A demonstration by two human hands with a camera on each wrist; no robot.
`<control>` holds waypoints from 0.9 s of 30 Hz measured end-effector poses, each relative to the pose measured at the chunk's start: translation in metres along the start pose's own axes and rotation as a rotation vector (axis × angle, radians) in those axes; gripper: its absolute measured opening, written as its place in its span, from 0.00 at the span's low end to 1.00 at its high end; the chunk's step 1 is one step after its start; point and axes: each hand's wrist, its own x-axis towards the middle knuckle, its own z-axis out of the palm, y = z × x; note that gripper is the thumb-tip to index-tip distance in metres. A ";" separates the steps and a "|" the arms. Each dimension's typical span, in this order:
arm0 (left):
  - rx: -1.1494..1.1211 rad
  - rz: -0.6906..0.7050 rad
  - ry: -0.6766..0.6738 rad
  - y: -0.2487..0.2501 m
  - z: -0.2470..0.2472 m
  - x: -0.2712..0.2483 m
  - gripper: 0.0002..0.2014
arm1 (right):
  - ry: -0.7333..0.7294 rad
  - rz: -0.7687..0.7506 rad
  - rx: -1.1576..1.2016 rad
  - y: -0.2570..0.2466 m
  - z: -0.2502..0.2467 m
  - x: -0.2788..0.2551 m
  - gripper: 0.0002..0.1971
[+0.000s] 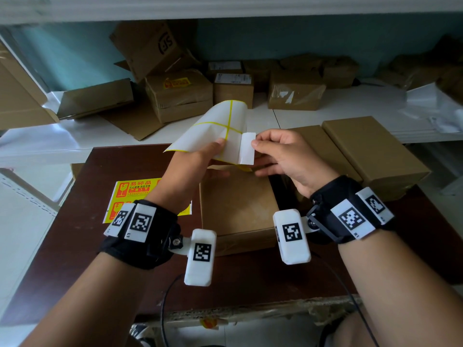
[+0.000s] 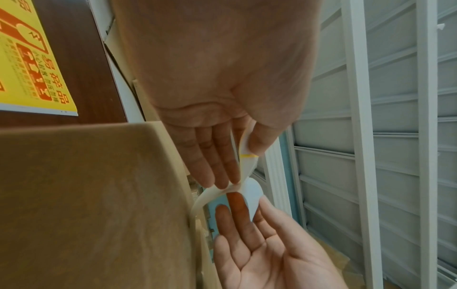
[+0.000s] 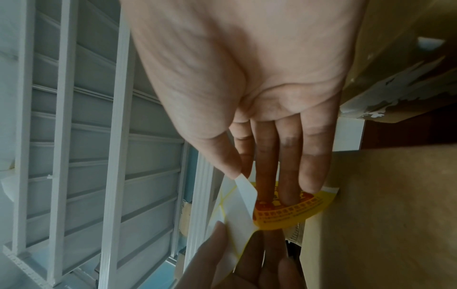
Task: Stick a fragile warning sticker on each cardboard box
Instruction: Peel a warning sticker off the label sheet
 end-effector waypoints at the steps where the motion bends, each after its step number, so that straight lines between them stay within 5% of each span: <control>1: 0.005 0.009 -0.015 0.000 0.000 0.000 0.12 | -0.001 -0.001 -0.001 0.000 0.000 0.000 0.04; 9: 0.112 0.045 -0.101 0.002 0.002 -0.006 0.12 | -0.010 -0.014 -0.007 0.000 0.003 0.000 0.05; 27: 0.037 0.010 -0.021 0.001 -0.001 -0.001 0.12 | -0.001 -0.009 0.005 0.000 -0.001 0.001 0.03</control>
